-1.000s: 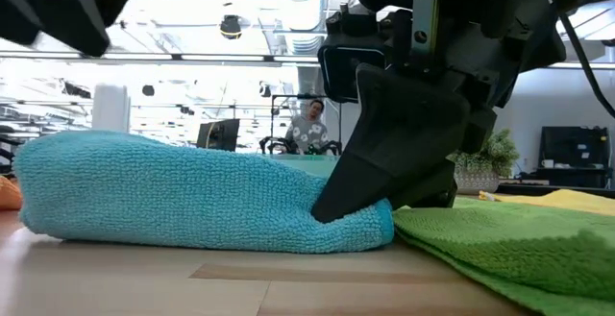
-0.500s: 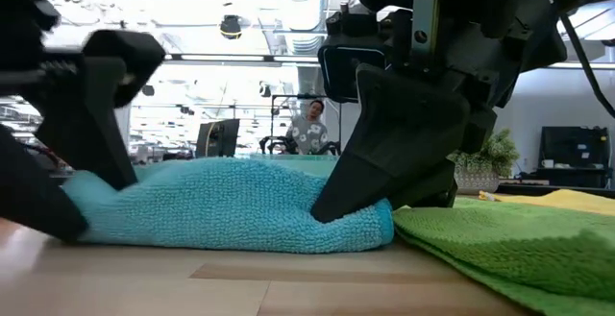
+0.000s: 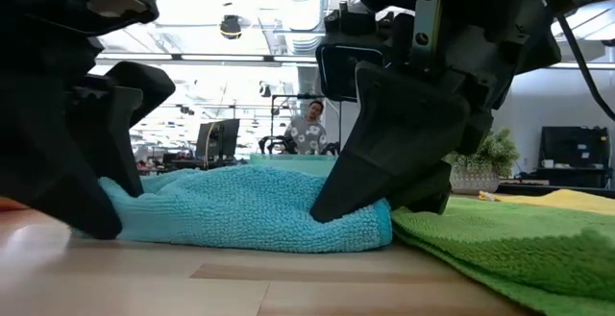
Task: Roll microfiber towels into tight, uniform cylinder then place into a basket
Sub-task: Roll the blue towel
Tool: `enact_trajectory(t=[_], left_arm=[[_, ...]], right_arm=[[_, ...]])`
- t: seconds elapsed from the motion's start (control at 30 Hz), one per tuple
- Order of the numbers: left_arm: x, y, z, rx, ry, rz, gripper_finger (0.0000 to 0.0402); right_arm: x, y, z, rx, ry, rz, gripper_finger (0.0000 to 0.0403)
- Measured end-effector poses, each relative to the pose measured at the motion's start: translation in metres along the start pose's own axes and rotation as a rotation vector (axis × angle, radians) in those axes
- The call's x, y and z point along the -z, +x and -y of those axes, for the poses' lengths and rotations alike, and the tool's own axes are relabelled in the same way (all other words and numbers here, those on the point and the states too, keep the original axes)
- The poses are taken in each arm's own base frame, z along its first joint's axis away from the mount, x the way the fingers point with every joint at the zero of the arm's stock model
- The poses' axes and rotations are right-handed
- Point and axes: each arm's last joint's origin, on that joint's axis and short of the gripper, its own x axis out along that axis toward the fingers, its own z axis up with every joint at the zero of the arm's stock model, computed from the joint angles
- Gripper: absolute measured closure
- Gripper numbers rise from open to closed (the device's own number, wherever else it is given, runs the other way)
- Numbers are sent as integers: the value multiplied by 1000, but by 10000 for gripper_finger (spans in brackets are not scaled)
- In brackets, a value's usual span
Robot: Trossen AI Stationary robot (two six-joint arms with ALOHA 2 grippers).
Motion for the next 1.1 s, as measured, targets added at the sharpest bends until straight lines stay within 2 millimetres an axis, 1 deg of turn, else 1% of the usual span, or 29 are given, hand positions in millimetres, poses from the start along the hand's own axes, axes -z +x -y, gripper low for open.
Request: enact_trajectory(t=[0.1,0.2,0.27,0.4,0.53,0.63,0.77,0.93,1.1], left_arm=[[0,0,0,-5,1,-2,387],[0,1,-2,10,-35,-12,390],[-2,1,-4,48,-77,-33,389],[-9,-4,-10,138,-161,-61,397],[-15,-11,-18,279,-233,-120,395],[-19,-12,-23,368,-295,-168,395],[-21,-10,-29,438,-366,-223,397],[-24,-7,-35,484,-463,-275,395],[-25,-5,-39,509,-530,-306,394]], right_arm=[[0,0,0,-2,-22,0,376],[0,0,-2,-12,-53,6,380],[0,0,-4,-33,-85,21,372],[2,1,-10,-56,-157,34,323],[6,1,-14,-67,-184,27,259],[7,1,-15,-76,-191,20,213],[8,1,-16,-95,-248,7,177],[11,1,-25,-134,-389,38,170],[9,-10,-39,-160,-512,80,183]])
